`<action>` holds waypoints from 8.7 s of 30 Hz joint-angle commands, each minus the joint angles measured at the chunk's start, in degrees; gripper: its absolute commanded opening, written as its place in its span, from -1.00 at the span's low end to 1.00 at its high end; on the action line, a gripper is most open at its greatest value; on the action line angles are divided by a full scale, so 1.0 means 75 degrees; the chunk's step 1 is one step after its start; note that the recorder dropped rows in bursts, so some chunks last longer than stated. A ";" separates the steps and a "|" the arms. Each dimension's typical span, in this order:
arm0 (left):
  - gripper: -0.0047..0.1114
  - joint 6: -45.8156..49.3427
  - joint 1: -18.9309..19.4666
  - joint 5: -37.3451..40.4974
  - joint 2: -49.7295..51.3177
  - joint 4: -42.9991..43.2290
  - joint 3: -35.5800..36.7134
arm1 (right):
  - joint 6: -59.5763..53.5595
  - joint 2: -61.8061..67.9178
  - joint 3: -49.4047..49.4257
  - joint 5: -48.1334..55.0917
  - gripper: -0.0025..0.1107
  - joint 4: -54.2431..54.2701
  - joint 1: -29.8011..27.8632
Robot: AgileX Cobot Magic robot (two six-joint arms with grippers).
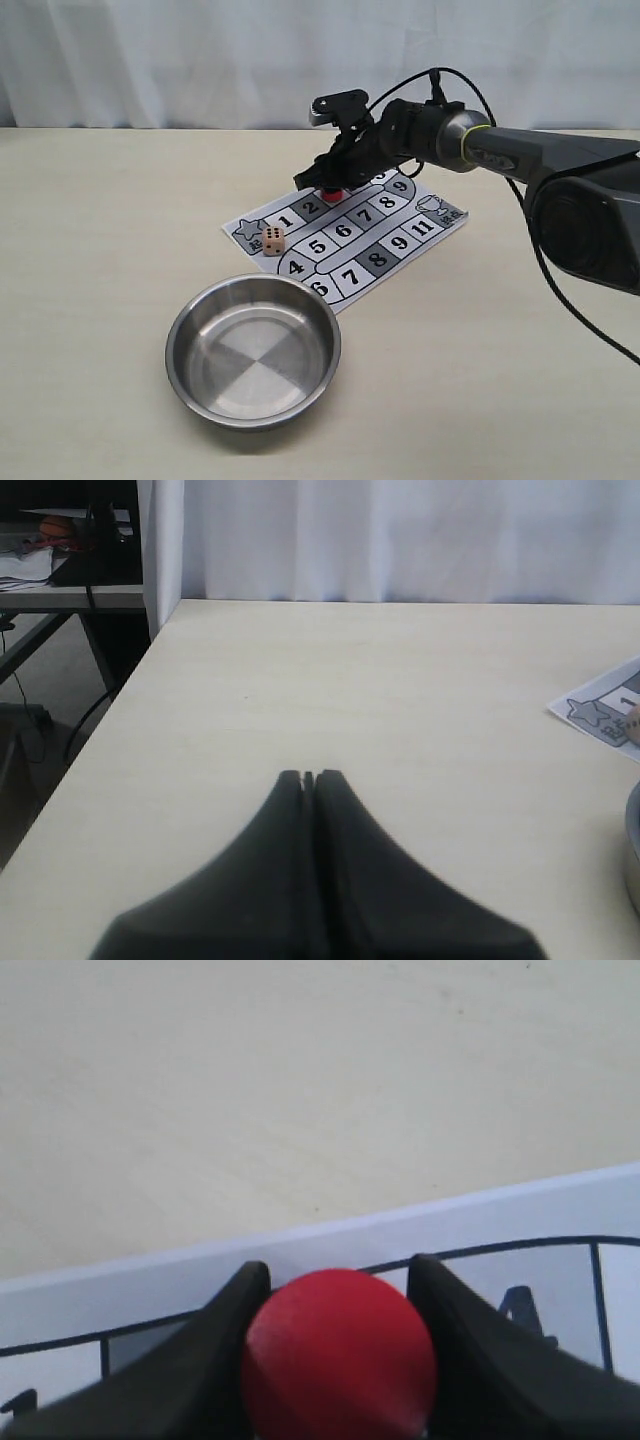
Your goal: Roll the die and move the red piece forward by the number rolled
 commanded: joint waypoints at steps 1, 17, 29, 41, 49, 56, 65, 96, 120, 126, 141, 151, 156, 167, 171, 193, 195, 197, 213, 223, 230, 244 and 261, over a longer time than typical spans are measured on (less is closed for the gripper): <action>-0.92 0.0001 -0.0063 -0.0092 -0.0003 0.0011 -0.0046 | -0.0024 -0.0088 0.0002 0.0171 -0.88 -0.0100 -0.0038; -0.92 0.0001 -0.0063 -0.0092 -0.0003 0.0011 -0.0046 | 0.0009 0.0057 0.0002 -0.0544 -0.88 -0.0071 -0.0525; -0.92 0.0001 -0.0063 -0.0092 -0.0003 0.0011 -0.0046 | 0.0009 0.0047 0.0002 -0.0390 -0.88 -0.0039 -0.0565; -0.92 0.0001 -0.0063 -0.0092 -0.0003 0.0011 -0.0046 | 0.0068 -0.0146 0.0002 -0.0593 -0.88 -0.0089 -0.1037; -0.92 0.0001 -0.0063 -0.0092 -0.0003 0.0011 -0.0046 | 0.0068 0.0254 0.0002 -0.0529 -0.88 -0.0071 -0.1090; -0.92 0.0001 -0.0063 -0.0092 -0.0003 0.0011 -0.0046 | 0.0068 0.0191 0.0002 -0.0517 -0.88 -0.0070 -0.1090; -0.92 0.0001 -0.0063 -0.0092 -0.0003 0.0011 -0.0046 | 0.0034 -0.0552 0.0002 0.0047 -0.88 -0.0097 -0.1105; -0.92 0.0001 -0.0063 -0.0092 -0.0003 0.0011 -0.0046 | 0.1322 -0.0027 0.0002 0.0450 -0.88 -0.1345 -0.1242; -0.92 0.0001 -0.0063 -0.0092 -0.0003 0.0011 -0.0046 | 0.1266 -0.0750 0.0002 0.0889 0.28 -0.0674 -0.1260; -0.92 0.0001 -0.0063 -0.0092 -0.0003 0.0011 -0.0046 | 0.1845 -0.1131 0.0002 0.1954 0.05 -0.1450 -0.1276; -0.92 0.0001 -0.0063 -0.0092 -0.0003 0.0011 -0.0046 | 0.2117 -0.1703 0.0460 0.4854 -0.88 -0.1730 -0.2343; -0.92 0.0001 -0.0063 -0.0092 -0.0003 0.0011 -0.0046 | 0.2010 -0.3000 0.2511 0.4292 -0.88 -0.2372 -0.2759; -0.92 0.0001 -0.0063 -0.0092 -0.0003 0.0011 -0.0046 | 0.2010 -0.4051 0.4138 0.3774 -0.88 -0.2372 -0.3169; -0.92 0.0001 -0.0063 -0.0092 -0.0003 0.0011 -0.0046 | 0.1524 -0.7328 0.6846 0.2179 -0.88 -0.2372 -0.3202; -0.92 0.0001 -0.0063 -0.0092 -0.0003 0.0011 -0.0046 | 0.1435 -0.9313 0.7715 0.1901 -0.88 -0.2316 -0.3202; -0.92 0.0001 -0.0063 -0.0092 -0.0003 0.0011 -0.0046 | 0.1489 -1.7531 0.7907 0.2654 -0.88 -0.2043 -0.3191; -0.92 0.0001 -0.0063 -0.0092 -0.0003 0.0011 -0.0046 | 0.1489 -1.7856 0.7907 0.3003 -0.88 -0.1986 -0.3191; -0.92 0.0001 -0.0063 -0.0092 -0.0003 0.0011 -0.0046 | 0.1489 -1.8118 0.7925 0.3555 -0.88 -0.1828 -0.3191; -0.92 0.0001 -0.0063 -0.0092 -0.0003 0.0011 -0.0046 | 0.1379 -1.9457 0.9337 0.3391 -0.88 -0.1767 -0.2397; -0.92 0.0001 -0.0063 -0.0092 -0.0003 0.0011 -0.0046 | 0.1379 -1.9457 1.0992 0.1436 -0.88 -0.1691 -0.2397; -0.92 0.0001 -0.0063 -0.0092 -0.0003 0.0011 -0.0046 | 0.1379 -1.9457 1.3022 -0.0848 -0.88 -0.1691 -0.2397; -0.92 0.0001 -0.0063 -0.0092 -0.0003 0.0011 -0.0046 | 0.1230 -1.9457 1.5726 -0.3571 -0.88 -0.1691 -0.2397; -0.92 0.0001 -0.0063 -0.0092 -0.0003 0.0011 -0.0046 | 0.1230 -1.9457 1.5726 -0.1947 -0.88 -0.1691 -0.2397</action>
